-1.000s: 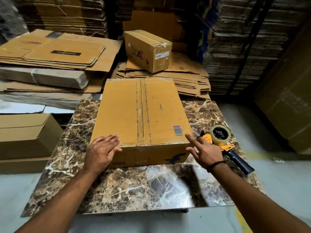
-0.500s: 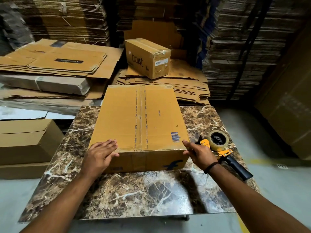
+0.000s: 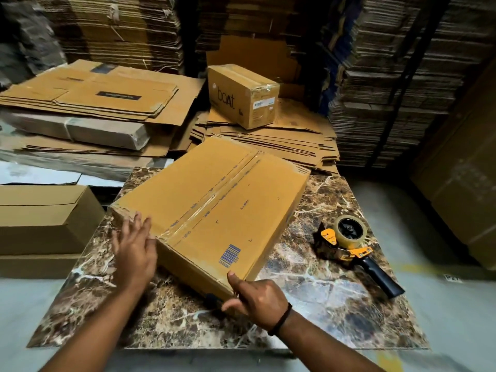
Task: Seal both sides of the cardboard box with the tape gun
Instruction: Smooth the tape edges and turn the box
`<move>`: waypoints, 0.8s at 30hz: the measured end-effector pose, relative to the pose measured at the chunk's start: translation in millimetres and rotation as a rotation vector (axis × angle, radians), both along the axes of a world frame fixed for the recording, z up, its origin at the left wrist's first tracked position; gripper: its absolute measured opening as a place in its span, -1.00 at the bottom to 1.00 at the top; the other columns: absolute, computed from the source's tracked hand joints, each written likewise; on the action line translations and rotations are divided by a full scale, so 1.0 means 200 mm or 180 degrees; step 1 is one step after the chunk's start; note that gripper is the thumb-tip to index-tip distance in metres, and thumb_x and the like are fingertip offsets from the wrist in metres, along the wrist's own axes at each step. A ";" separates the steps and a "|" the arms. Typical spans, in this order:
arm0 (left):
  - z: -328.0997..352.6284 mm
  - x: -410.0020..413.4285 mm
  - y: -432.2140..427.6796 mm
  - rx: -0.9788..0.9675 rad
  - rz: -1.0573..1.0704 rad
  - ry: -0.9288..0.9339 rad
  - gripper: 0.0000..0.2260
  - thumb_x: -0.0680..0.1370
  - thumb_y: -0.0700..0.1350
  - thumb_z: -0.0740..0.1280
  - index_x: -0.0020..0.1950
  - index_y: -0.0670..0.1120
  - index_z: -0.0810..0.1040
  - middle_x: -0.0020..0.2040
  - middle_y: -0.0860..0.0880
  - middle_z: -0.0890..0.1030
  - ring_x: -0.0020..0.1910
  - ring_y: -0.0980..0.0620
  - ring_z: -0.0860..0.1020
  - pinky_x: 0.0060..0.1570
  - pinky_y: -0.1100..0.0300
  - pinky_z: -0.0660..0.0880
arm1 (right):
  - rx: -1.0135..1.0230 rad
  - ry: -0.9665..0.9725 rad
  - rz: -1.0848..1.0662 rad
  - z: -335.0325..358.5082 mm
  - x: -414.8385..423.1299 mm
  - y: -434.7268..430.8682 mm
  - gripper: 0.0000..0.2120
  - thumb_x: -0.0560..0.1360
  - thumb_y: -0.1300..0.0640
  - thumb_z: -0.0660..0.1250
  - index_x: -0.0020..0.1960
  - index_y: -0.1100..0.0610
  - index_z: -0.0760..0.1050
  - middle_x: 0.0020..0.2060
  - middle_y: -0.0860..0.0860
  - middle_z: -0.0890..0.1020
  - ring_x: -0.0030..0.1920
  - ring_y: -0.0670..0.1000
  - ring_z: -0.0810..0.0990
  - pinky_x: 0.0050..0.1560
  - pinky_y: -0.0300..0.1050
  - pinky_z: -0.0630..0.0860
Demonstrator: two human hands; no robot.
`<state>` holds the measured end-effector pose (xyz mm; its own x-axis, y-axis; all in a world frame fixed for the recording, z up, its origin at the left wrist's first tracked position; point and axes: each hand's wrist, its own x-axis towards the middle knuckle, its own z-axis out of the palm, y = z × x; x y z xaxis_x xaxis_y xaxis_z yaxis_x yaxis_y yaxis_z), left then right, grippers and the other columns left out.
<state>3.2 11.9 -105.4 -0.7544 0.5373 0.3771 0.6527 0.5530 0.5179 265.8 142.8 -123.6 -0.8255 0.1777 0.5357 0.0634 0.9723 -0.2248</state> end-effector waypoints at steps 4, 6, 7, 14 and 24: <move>0.03 0.32 0.12 -0.0011 -0.0681 -0.0064 -0.52 0.57 0.24 -0.03 0.40 0.08 0.30 0.49 0.05 0.13 0.50 0.05 0.03 0.40 0.01 -0.38 | 0.0156 0.0085 -0.0329 0.12 0.07 0.16 -0.44 0.57 -0.30 -0.04 0.08 0.04 0.58 -0.36 -0.07 0.64 -0.42 -0.09 0.58 -0.39 -0.29 0.50; 0.01 0.37 0.13 -0.0283 -0.1129 0.0232 -0.49 0.54 0.30 -0.05 0.31 0.10 0.44 0.42 0.11 0.28 0.46 0.10 0.16 0.39 -0.06 -0.38 | 0.0063 -0.0078 -0.0958 0.18 0.07 0.32 -0.43 0.57 -0.30 -0.06 0.24 0.02 0.52 -0.06 0.04 0.68 -0.13 0.03 0.64 -0.14 -0.09 0.59; 0.00 0.37 0.13 -0.0332 -0.1213 0.0308 -0.51 0.54 0.28 -0.01 0.27 0.10 0.50 0.37 0.14 0.36 0.42 0.12 0.22 0.39 -0.13 -0.34 | 0.0046 -0.0349 -0.1183 0.20 0.06 0.38 -0.42 0.55 -0.32 -0.08 0.35 -0.02 0.42 0.13 0.06 0.62 0.06 0.08 0.59 0.03 0.03 0.55; 0.02 0.12 0.01 0.0027 -0.1702 -0.0260 -0.65 0.44 0.08 0.15 0.17 0.17 0.56 0.29 0.22 0.47 0.38 0.29 0.25 0.39 0.04 -0.36 | -0.0367 -0.1049 -0.1156 0.11 0.02 0.22 -0.39 0.53 -0.36 -0.10 0.43 -0.08 0.30 0.43 -0.02 0.37 0.42 0.13 0.32 0.37 0.16 0.28; 0.17 0.02 -0.05 0.0114 -0.1095 -0.0736 -0.71 0.43 0.07 0.37 0.14 0.29 0.52 0.37 0.20 0.34 0.46 0.10 0.14 0.39 -0.22 -0.22 | -0.0871 -0.0656 -0.1962 0.35 -0.01 0.58 -0.56 0.53 -0.20 0.19 0.36 -0.08 0.36 0.35 0.02 0.43 0.30 0.06 0.42 0.29 0.19 0.42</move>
<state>6.7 1.9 -70.6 -0.6002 0.7624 0.2419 0.6605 0.3019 0.6874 264.4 259.1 -53.4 -0.6109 0.7517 0.2485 0.6522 0.6558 -0.3801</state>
